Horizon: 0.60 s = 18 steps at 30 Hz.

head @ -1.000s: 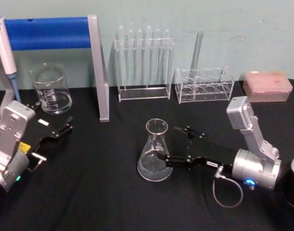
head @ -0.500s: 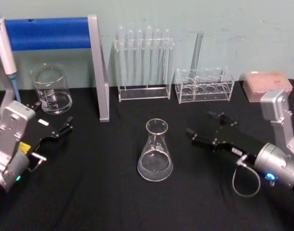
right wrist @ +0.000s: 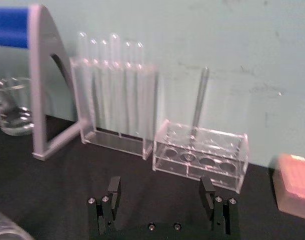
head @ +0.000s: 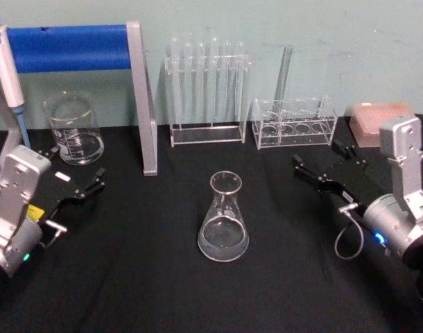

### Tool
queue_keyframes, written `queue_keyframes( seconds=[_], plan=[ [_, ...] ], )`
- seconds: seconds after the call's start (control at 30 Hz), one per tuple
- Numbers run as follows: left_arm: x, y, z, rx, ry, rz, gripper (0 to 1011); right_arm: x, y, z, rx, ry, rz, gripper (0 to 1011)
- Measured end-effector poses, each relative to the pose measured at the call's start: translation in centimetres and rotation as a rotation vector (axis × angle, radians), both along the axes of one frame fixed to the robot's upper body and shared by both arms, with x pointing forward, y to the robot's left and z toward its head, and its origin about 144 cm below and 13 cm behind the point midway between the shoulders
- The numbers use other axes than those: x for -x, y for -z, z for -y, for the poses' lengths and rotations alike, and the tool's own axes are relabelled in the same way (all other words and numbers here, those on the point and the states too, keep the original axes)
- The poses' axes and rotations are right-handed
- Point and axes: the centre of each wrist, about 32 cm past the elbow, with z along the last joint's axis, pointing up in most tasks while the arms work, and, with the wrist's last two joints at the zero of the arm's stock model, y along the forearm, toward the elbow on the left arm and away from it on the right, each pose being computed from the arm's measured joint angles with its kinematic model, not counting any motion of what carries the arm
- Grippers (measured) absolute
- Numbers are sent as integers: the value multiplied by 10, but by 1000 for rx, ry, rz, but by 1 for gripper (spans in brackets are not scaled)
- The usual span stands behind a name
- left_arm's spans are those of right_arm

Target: Grasp the erlenmeyer flask with one hand, shake it three times, then place it back.

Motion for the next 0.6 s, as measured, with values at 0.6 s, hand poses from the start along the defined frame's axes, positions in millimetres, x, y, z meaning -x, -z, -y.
queue_keyframes(
  seconds=[0.6],
  plan=[
    [0,0,0,0,0,0,1001,-12,13,-21,56,29,-123,1000]
  ],
)
